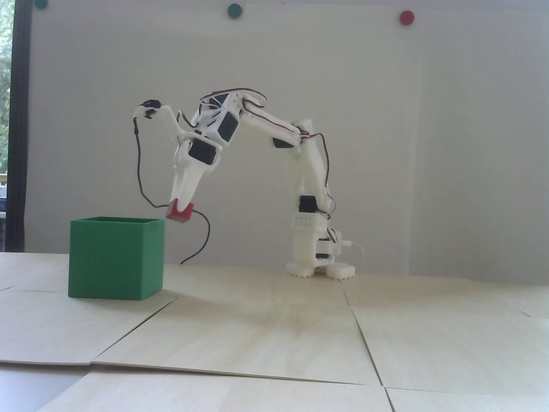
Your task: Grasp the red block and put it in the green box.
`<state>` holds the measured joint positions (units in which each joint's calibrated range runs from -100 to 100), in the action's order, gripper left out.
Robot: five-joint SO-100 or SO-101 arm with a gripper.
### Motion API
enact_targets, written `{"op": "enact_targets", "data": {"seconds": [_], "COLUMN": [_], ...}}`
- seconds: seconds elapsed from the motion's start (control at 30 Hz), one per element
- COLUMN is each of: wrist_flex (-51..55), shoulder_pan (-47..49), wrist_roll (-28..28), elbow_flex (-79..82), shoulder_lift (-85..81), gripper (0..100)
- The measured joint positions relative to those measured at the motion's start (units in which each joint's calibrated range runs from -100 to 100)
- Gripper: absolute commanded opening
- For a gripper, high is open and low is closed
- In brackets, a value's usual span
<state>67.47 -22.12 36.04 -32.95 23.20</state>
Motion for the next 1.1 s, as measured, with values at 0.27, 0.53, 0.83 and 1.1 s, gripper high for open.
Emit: {"op": "enact_targets", "data": {"seconds": [0.27,0.53,0.83,1.1], "wrist_flex": [-0.2,-1.8,-2.9,-3.8], "shoulder_pan": [-0.6,-3.1,-7.3,-9.2], "wrist_roll": [0.0,0.1,0.3,0.3], "elbow_flex": [0.0,0.0,0.0,0.0], "shoulder_lift": [0.0,0.0,0.0,0.0], "gripper": [2,2,2,9]}}
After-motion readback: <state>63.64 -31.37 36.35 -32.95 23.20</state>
